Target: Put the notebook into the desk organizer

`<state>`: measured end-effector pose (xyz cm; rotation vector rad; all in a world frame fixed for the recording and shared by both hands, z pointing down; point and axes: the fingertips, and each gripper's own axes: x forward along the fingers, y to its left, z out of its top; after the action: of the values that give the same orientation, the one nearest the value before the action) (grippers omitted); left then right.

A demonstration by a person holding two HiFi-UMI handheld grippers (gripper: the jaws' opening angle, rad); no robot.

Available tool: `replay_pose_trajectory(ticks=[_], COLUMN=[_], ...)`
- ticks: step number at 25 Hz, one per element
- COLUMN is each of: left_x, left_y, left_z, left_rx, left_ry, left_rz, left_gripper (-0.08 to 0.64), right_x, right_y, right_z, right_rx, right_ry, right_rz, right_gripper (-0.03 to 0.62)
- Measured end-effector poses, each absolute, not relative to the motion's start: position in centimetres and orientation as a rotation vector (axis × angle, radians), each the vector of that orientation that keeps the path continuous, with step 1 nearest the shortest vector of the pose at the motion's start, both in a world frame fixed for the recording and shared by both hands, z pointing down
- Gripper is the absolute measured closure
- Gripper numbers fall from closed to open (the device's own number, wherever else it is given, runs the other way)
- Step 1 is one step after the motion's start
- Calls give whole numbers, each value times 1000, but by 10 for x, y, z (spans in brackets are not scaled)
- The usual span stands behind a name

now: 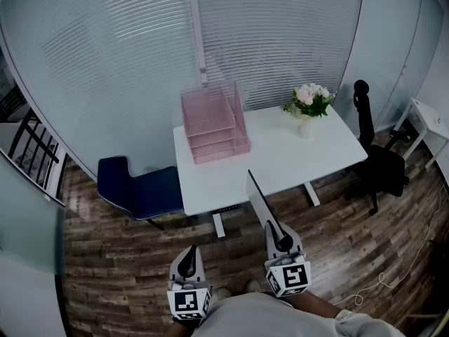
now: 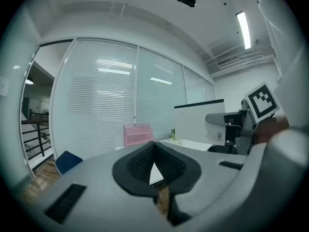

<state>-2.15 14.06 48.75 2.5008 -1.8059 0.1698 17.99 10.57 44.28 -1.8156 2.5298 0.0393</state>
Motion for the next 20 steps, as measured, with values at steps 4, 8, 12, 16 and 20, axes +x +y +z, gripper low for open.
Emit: replay_pose_trajectory(ticks=[4, 8, 12, 16, 20], left_x=[-20, -13, -5, 6, 8], left_y=[140, 139, 136, 135, 134], left_z=[488, 493, 497, 502, 512], left_rx=[2501, 2501, 2480, 2461, 2406], left_ry=[-1804, -1796, -1792, -1801, -1823], left_rz=[173, 193, 189, 202, 194], left_gripper=[552, 551, 552, 551, 551], right_x=[183, 185, 191, 202, 206], right_y=[105, 101, 96, 86, 59], right_z=[445, 445, 446, 446, 451], right_rx=[-1805, -1791, -1782, -1764, -1758], right_ry=[2536, 2545, 2542, 2555, 2598], right_rz=[36, 35, 26, 64, 92], right_gripper=[569, 569, 569, 569, 569])
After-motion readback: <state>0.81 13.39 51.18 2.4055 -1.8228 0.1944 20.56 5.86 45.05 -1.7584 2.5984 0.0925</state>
